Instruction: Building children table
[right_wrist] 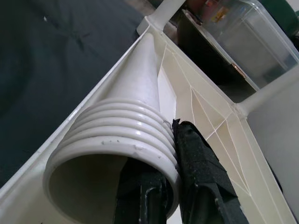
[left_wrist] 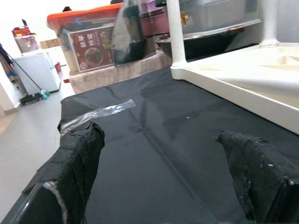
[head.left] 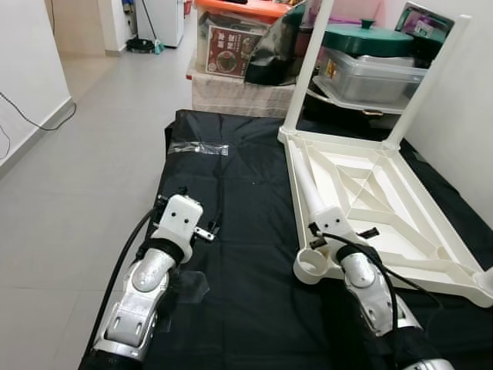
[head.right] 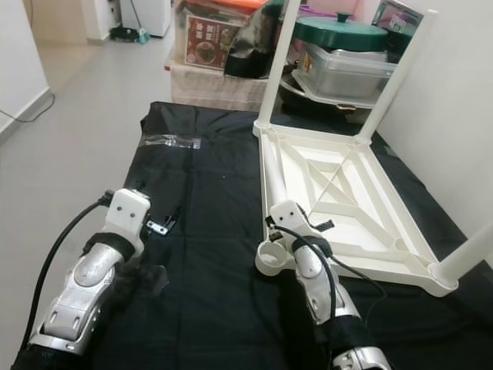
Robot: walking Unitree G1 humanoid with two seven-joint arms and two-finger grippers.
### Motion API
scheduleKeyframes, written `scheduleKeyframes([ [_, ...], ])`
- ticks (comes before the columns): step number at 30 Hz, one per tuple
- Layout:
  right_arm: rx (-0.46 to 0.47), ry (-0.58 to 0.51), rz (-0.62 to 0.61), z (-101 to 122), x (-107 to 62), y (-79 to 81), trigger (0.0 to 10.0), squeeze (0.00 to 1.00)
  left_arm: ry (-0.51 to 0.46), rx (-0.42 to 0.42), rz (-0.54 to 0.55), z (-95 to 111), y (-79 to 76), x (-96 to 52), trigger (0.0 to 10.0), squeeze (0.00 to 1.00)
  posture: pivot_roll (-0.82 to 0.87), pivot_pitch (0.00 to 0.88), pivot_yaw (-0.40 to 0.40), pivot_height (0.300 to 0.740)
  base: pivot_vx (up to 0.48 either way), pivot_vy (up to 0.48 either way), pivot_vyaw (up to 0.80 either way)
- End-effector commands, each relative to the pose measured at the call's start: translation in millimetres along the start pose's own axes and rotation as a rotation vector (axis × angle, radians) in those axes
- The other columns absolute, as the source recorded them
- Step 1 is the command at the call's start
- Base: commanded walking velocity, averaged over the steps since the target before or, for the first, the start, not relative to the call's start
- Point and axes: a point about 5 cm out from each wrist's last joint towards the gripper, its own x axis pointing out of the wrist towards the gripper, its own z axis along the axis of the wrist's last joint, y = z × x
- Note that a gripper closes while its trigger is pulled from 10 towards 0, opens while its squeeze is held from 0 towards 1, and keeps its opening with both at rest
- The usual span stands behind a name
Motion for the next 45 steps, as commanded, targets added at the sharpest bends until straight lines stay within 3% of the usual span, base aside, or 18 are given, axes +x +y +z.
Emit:
scheduleKeyframes([
  [1,0.040,-0.062,-0.040,6,-4.4,-14.0,0.0,0.00,-0.006,-0.010,-0.009,0,-2.5,3.0,10.0,0.00,0.15,0.000,-0.134,0.740,0.000,0.000,0.00],
  [4,0.063,-0.112,-0.047,10,-9.7,-21.6,0.0,0.00,-0.008,-0.016,-0.009,0,-2.4,3.6,10.0,0.00,0.15,0.000,-0.133,0.740,0.000,0.000,0.00],
  [6,0.106,-0.184,-0.035,13,-24.4,-35.1,0.0,0.00,-0.011,-0.025,-0.010,1,-3.0,3.3,10.0,0.00,0.15,0.000,-0.133,0.740,0.000,0.000,0.00],
  [11,0.149,-0.224,-0.003,9,-41.8,-47.4,0.0,0.00,-0.007,-0.042,-0.004,0,-2.0,3.7,10.0,0.00,0.14,0.000,-0.125,0.740,0.000,0.000,0.00],
  [12,0.210,-0.247,0.002,9,-49.6,-52.5,0.0,0.00,-0.006,-0.087,0.007,1,-0.7,5.4,10.0,0.00,0.13,0.000,-0.120,0.740,0.000,0.000,0.00],
  [15,0.451,-0.282,0.059,12,-62.3,-46.7,0.0,0.00,-0.006,-0.423,0.027,7,2.3,15.1,10.0,0.00,0.12,0.000,-0.110,0.740,0.000,0.000,0.00],
  [16,0.451,-0.282,0.059,12,-62.3,-46.7,0.0,0.00,-0.006,-0.423,0.027,7,2.3,15.1,10.0,0.00,0.12,0.000,-0.110,0.740,0.000,0.000,0.00],
  [17,0.490,-0.283,0.077,13,-63.4,-43.3,0.0,0.00,-0.006,-0.502,0.019,8,1.9,16.9,10.0,0.00,0.12,0.000,-0.110,0.740,0.000,0.000,0.00],
  [18,0.490,-0.283,0.077,13,-63.4,-43.3,0.0,0.00,-0.006,-0.502,0.019,8,1.9,16.9,10.0,0.00,0.12,0.000,-0.110,0.740,0.000,0.000,0.00],
  [19,0.555,-0.288,0.115,15,-65.2,-38.0,0.0,0.00,-0.006,-0.598,-0.028,12,-1.5,18.5,10.0,0.00,0.12,0.000,-0.112,0.740,0.000,0.000,0.00],
  [20,0.705,-0.315,0.197,24,-69.1,-28.4,0.0,0.00,-0.019,-0.793,-0.130,20,-9.0,19.4,10.0,0.00,0.12,0.000,-0.112,0.740,0.000,0.000,0.00],
  [21,0.705,-0.315,0.197,24,-69.1,-28.4,0.0,0.00,-0.019,-0.793,-0.130,20,-9.0,19.4,10.0,0.00,0.12,0.000,-0.112,0.740,0.000,0.000,0.00],
  [22,0.767,-0.334,0.267,29,-72.1,-22.3,0.0,0.00,-0.022,-0.886,-0.173,23,-12.3,18.8,10.0,0.00,0.13,0.000,-0.116,0.740,0.000,0.000,0.00],
  [24,0.800,-0.346,0.312,32,-74.1,-18.8,0.0,0.00,-0.023,-0.939,-0.195,25,-14.0,18.2,10.0,0.00,0.13,0.000,-0.116,0.740,0.000,0.000,0.00],
  [27,0.905,-0.382,0.459,40,-81.4,-8.0,0.0,0.00,0.001,-1.123,-0.238,23,-18.2,16.7,10.0,0.00,0.14,0.000,-0.118,0.740,0.000,0.000,0.00],
  [32,0.958,-0.399,0.532,42,-87.0,-4.6,0.0,0.00,0.008,-1.217,-0.263,24,-18.5,16.4,10.0,0.00,0.14,0.000,-0.120,0.740,0.000,0.000,0.00],
  [38,1.088,-0.400,0.794,38,-111.7,7.7,0.0,0.00,0.045,-1.377,-0.278,15,-15.9,14.7,10.0,0.00,0.13,0.000,-0.125,0.740,0.000,0.000,0.00],
  [45,1.135,-0.364,0.970,30,-131.6,12.3,0.0,0.00,0.023,-1.532,-0.253,14,-3.4,15.8,10.0,0.00,0.14,0.000,-0.129,0.740,0.000,0.000,0.00],
])
